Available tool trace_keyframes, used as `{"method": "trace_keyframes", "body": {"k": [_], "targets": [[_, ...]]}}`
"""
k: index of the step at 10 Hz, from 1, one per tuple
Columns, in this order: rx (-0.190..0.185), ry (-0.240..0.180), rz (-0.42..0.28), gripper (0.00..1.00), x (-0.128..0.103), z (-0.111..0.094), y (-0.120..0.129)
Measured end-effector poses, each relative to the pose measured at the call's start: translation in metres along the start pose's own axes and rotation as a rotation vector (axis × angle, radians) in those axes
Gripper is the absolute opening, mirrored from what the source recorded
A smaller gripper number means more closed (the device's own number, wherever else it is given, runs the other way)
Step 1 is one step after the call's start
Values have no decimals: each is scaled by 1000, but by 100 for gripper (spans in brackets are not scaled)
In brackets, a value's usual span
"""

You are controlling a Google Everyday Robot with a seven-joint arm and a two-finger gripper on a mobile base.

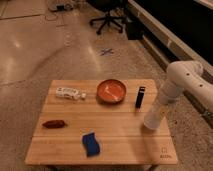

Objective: Place the ceramic cup over the eraser

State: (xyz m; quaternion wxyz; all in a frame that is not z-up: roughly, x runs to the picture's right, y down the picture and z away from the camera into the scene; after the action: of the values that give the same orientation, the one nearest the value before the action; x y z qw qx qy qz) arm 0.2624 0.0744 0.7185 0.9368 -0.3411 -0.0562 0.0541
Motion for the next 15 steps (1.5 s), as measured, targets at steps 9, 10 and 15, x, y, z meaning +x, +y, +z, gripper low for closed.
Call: {"method": "trace_keyframes", "body": {"k": [9,10,15], "targets": [[155,44,-66,0,-23,-97,-74],[169,46,-71,0,-26,-102,-78],[179,53,-108,0,-47,-93,-91]]}}
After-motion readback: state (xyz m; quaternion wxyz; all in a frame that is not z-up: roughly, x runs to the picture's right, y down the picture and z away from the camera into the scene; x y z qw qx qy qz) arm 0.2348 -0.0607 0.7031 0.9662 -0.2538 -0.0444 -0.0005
